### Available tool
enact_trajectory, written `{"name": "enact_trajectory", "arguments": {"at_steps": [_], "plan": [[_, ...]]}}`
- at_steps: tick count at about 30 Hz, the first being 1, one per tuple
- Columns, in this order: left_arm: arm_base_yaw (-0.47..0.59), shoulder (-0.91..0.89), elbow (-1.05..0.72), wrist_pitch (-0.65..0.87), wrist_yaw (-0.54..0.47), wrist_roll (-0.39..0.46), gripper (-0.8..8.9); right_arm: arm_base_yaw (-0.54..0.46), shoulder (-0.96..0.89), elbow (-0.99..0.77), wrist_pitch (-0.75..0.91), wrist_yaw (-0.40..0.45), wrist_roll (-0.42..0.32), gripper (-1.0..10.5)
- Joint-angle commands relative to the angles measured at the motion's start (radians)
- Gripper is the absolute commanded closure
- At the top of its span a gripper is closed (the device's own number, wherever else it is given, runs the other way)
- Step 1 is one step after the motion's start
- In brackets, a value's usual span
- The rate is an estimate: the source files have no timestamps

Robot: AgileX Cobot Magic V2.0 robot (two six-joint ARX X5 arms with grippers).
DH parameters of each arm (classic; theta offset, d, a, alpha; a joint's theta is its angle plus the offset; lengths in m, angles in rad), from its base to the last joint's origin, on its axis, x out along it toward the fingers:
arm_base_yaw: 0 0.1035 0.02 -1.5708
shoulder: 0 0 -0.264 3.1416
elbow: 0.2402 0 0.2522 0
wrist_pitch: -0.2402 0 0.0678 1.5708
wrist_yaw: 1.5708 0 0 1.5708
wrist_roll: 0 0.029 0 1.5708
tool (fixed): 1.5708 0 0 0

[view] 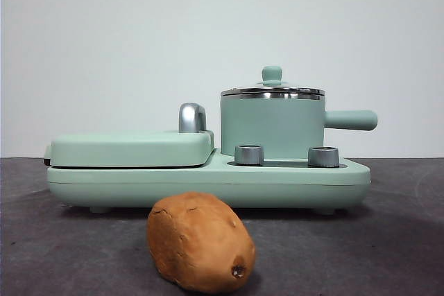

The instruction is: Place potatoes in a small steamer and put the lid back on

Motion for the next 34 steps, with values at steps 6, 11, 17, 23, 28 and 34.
{"name": "enact_trajectory", "arguments": {"at_steps": [6,11,17,23,28,34], "plan": [[-0.016,0.019,0.048,-0.001,0.021,-0.221,7.99,0.002,-0.001,0.063,-0.006,-0.044,0.312,9.3],[-0.031,0.110,0.161,-0.006,0.060,-0.245,7.99,0.002,0.050,0.212,-0.117,-0.044,0.352,9.3],[-0.033,0.295,0.340,-0.060,0.187,-0.240,7.99,0.002,0.176,0.412,-0.236,-0.095,0.359,9.4],[-0.036,0.510,0.541,-0.100,0.351,-0.200,7.99,0.002,0.334,0.587,-0.304,-0.216,0.346,9.4],[-0.059,0.650,0.693,-0.132,0.453,-0.188,7.99,0.002,0.457,0.719,-0.357,-0.354,0.266,9.3],[-0.100,0.762,0.833,-0.233,0.550,-0.143,7.99,0.003,0.595,0.865,-0.435,-0.501,0.159,9.3]]}}
